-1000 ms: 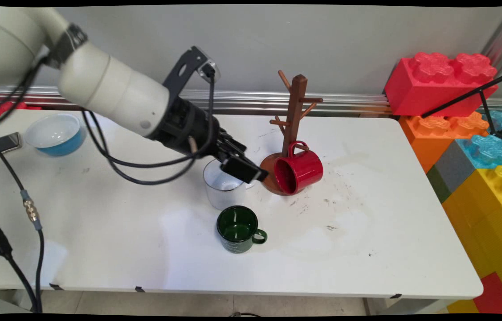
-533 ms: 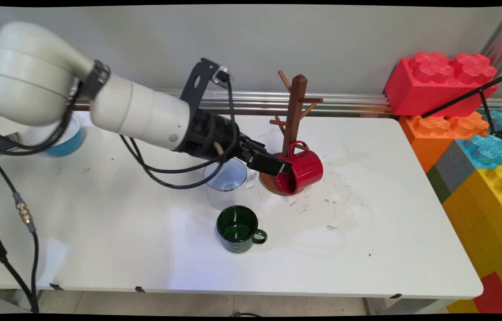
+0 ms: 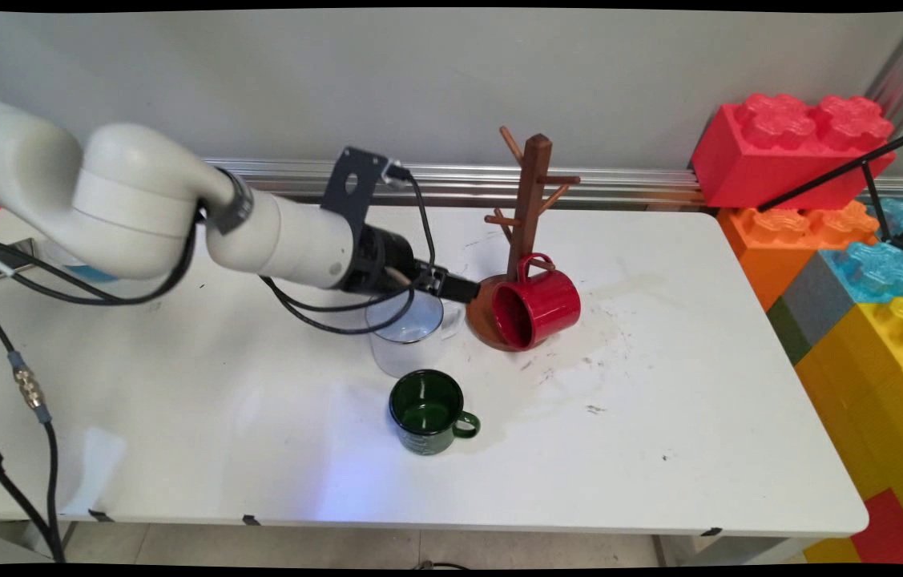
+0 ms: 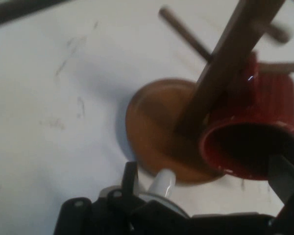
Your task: Pick up the red mug from the rack
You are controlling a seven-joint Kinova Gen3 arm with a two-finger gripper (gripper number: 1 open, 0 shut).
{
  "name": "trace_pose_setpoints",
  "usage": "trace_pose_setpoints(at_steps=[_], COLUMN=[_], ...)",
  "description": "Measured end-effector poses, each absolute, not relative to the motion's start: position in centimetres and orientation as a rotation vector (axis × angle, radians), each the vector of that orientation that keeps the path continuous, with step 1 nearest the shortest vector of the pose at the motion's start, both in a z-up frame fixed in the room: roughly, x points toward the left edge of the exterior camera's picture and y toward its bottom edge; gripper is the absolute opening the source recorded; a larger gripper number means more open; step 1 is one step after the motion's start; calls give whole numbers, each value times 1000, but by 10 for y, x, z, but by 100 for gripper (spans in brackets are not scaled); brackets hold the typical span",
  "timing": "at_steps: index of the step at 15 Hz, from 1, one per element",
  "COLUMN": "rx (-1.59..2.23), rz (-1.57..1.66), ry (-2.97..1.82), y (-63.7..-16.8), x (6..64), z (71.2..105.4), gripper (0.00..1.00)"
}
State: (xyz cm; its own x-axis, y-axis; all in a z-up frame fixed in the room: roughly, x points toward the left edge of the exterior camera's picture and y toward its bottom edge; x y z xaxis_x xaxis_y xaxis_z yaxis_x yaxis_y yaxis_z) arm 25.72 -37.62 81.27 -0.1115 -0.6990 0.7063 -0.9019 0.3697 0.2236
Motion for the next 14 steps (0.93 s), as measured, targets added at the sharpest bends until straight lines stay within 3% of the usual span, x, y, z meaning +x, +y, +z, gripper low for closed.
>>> trace_pose_setpoints(at_steps=[7,14], rx=[1456,1361], rz=[256,202], ry=[-1834,-1789], y=[-378,-373], x=[248,232], z=[782,792], gripper=[100,100])
